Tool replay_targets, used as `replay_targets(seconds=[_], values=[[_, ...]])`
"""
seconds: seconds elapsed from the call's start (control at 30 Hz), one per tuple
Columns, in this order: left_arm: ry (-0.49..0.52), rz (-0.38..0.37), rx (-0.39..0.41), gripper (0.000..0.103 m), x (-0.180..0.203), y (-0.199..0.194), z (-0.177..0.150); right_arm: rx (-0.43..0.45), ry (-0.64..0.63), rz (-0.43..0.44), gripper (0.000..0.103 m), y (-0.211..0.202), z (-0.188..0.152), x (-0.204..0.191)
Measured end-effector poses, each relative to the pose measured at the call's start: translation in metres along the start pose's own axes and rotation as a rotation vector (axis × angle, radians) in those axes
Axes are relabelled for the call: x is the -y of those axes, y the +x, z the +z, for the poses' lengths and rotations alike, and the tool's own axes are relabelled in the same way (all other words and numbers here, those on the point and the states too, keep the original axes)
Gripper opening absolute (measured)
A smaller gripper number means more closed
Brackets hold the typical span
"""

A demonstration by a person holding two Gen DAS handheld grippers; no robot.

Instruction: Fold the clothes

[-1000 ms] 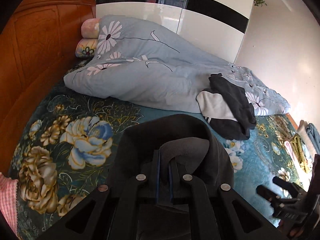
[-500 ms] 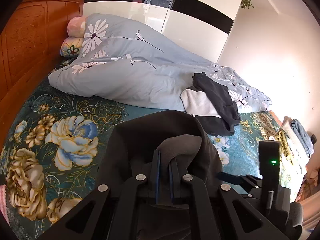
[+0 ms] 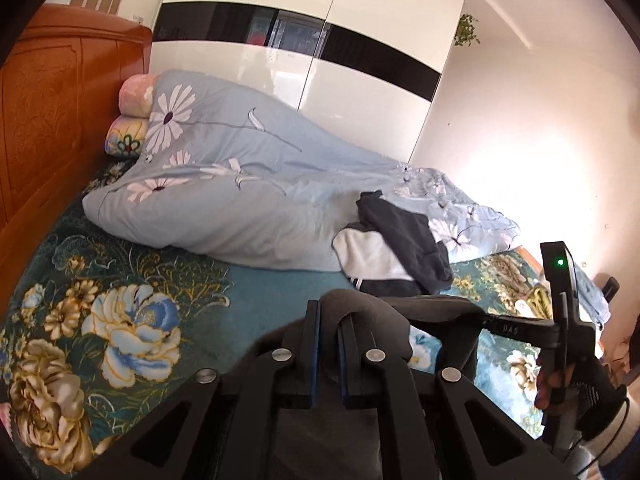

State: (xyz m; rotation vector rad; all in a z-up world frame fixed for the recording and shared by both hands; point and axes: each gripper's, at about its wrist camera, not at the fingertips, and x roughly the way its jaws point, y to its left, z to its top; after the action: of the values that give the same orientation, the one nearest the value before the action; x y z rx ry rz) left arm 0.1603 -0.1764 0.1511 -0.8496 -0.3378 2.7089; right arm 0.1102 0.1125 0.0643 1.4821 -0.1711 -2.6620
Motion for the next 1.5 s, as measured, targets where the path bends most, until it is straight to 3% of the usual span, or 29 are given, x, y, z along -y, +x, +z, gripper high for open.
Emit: replay_targets(seconds=[0.13,0.23,0.3,0.37,0.5,0.7,0.77,0.8,0.83,0.87,0.93,1.07,1.17,1.3,1.43,1.47,1.5], values=[[0.049,-0.085,-0.011,0.007,0.024,-0.002,-0.001,0.147,-0.023,-0.105,0.009,-0.056,0.046,0.032],[0.085,-0.21,-0.106,0.007,0.051,0.005,-0.024,0.222,-0.013,-0.177,0.009,-0.091,0.067,0.052],[0.153,-0.239,-0.18,0.007,0.076,0.014,-0.046,0.25,0.016,-0.208,0.009,-0.111,0.07,0.07],[0.217,-0.249,-0.259,0.007,0.1,0.027,-0.068,0.249,0.052,-0.238,0.009,-0.118,0.068,0.091],[0.145,-0.362,-0.424,0.011,0.129,0.054,-0.093,0.172,0.143,-0.267,0.009,-0.104,0.05,0.137],[0.138,-0.398,-0.506,0.031,0.134,0.056,-0.085,0.083,0.239,-0.285,0.009,-0.082,0.009,0.181],[0.097,-0.392,-0.504,0.049,0.116,0.053,-0.075,0.076,0.266,-0.283,0.009,-0.08,0.002,0.191],[0.055,-0.394,-0.498,0.068,0.103,0.05,-0.07,0.074,0.275,-0.283,0.009,-0.079,0.0,0.196],[0.009,-0.396,-0.492,0.075,0.09,0.048,-0.065,0.072,0.277,-0.284,0.009,-0.079,-0.002,0.199],[-0.028,-0.405,-0.486,0.075,0.079,0.044,-0.061,0.07,0.274,-0.285,0.009,-0.079,-0.004,0.201],[-0.032,-0.361,-0.458,0.075,0.064,0.036,-0.056,0.064,0.262,-0.293,0.009,-0.076,-0.006,0.203],[0.022,-0.146,-0.354,0.075,0.036,0.033,-0.047,0.05,0.269,-0.292,0.009,-0.067,-0.011,0.207],[-0.072,-0.039,-0.389,0.076,-0.002,0.069,-0.056,0.045,0.273,-0.284,0.009,-0.063,-0.013,0.207],[-0.292,-0.009,-0.51,0.074,-0.049,0.133,-0.09,0.037,0.261,-0.281,0.009,-0.061,-0.015,0.203],[-0.401,-0.001,-0.541,0.073,-0.067,0.163,-0.111,0.033,0.261,-0.283,0.009,-0.064,-0.019,0.205],[-0.416,-0.008,-0.544,0.072,-0.069,0.167,-0.113,0.031,0.261,-0.285,0.009,-0.065,-0.02,0.206],[-0.426,-0.014,-0.542,0.062,-0.07,0.17,-0.114,0.027,0.261,-0.288,0.009,-0.065,-0.021,0.207]])
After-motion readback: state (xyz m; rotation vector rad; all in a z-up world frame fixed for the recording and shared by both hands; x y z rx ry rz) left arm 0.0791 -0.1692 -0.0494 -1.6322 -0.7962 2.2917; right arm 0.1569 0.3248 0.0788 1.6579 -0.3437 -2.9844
